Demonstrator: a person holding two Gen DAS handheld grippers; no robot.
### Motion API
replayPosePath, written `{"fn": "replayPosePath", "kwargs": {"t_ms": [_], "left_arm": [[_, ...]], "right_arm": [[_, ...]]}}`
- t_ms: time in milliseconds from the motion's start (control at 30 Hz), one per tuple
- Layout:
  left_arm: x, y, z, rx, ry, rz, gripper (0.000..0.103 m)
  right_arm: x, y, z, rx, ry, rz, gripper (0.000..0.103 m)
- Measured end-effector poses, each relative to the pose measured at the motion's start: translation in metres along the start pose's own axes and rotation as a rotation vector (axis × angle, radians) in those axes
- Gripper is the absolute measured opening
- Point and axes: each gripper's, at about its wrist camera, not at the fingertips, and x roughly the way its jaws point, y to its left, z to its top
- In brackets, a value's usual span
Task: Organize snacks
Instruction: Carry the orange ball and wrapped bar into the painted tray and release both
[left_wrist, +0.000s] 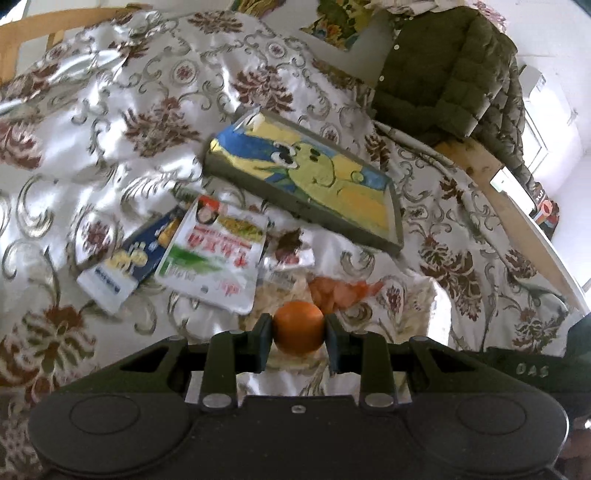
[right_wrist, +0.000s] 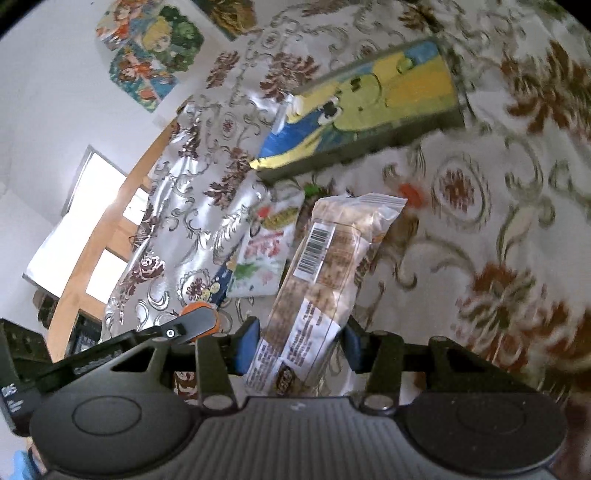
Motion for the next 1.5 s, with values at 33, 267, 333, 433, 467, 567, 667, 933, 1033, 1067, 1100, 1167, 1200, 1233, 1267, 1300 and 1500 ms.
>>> {"fn": "replayPosePath", "kwargs": {"t_ms": [33, 267, 333, 433, 467, 567, 667, 933, 1033, 1067, 1100, 1167, 1200, 1233, 1267, 1300, 1500], "left_arm": [[0.002, -0.002, 0.003, -0.001, -0.005, -0.002, 0.032], [0.033, -0.017, 0.041, -0.014, -0.023, -0.025, 0.032], [0.048, -0.021, 0.056, -0.017, -0.03, -0.036, 0.032], [0.073, -0.028, 0.081, -0.012, -0.049, -0.036, 0.032], [0.082, -0.029, 0.089, -0.016, -0.054, -0.039, 0.032], [0.111, -0.036, 0.114, -0.027, -0.068, -0.045, 0.032], [0.141, -0.044, 0.134, -0.036, -0.064, -0.048, 0.032], [0.217, -0.06, 0.162, -0.021, -0.032, -0.028, 0.032], [0.241, -0.06, 0.163, -0.037, -0.016, -0.018, 0.032], [0.248, -0.06, 0.162, -0.039, -0.009, -0.012, 0.032], [0.254, -0.06, 0.162, -0.041, -0.002, -0.008, 0.032], [0.262, -0.06, 0.159, -0.038, 0.001, -0.003, 0.032], [0.266, -0.06, 0.158, -0.038, 0.007, 0.002, 0.032], [0.27, -0.059, 0.157, -0.04, 0.017, 0.011, 0.032], [0.273, -0.059, 0.155, -0.042, 0.026, 0.019, 0.032], [0.275, -0.058, 0.154, -0.042, 0.036, 0.027, 0.032], [0.285, -0.056, 0.148, -0.029, 0.083, 0.07, 0.032]], "right_arm": [[-0.002, 0.0, 0.006, -0.014, -0.002, -0.002, 0.051], [0.0, -0.006, 0.058, -0.089, -0.058, -0.032, 0.051], [0.006, -0.009, 0.071, -0.093, -0.087, -0.027, 0.051], [0.018, -0.017, 0.093, -0.075, -0.141, -0.01, 0.052], [0.021, -0.02, 0.1, -0.073, -0.167, -0.007, 0.052], [0.028, -0.03, 0.12, -0.09, -0.254, -0.029, 0.052], [0.037, -0.042, 0.14, -0.076, -0.302, -0.054, 0.052], [0.071, -0.061, 0.187, -0.132, -0.391, -0.131, 0.052], [0.084, -0.067, 0.197, -0.171, -0.403, -0.183, 0.052], [0.089, -0.071, 0.2, -0.18, -0.4, -0.199, 0.052], [0.092, -0.073, 0.201, -0.189, -0.396, -0.212, 0.052], [0.098, -0.077, 0.204, -0.215, -0.384, -0.234, 0.052], [0.102, -0.079, 0.205, -0.226, -0.376, -0.243, 0.052], [0.105, -0.081, 0.206, -0.228, -0.362, -0.244, 0.052], [0.109, -0.084, 0.208, -0.215, -0.341, -0.236, 0.052], [0.111, -0.088, 0.209, -0.2, -0.323, -0.226, 0.052], [0.129, -0.092, 0.208, -0.241, -0.247, -0.28, 0.053]]}}
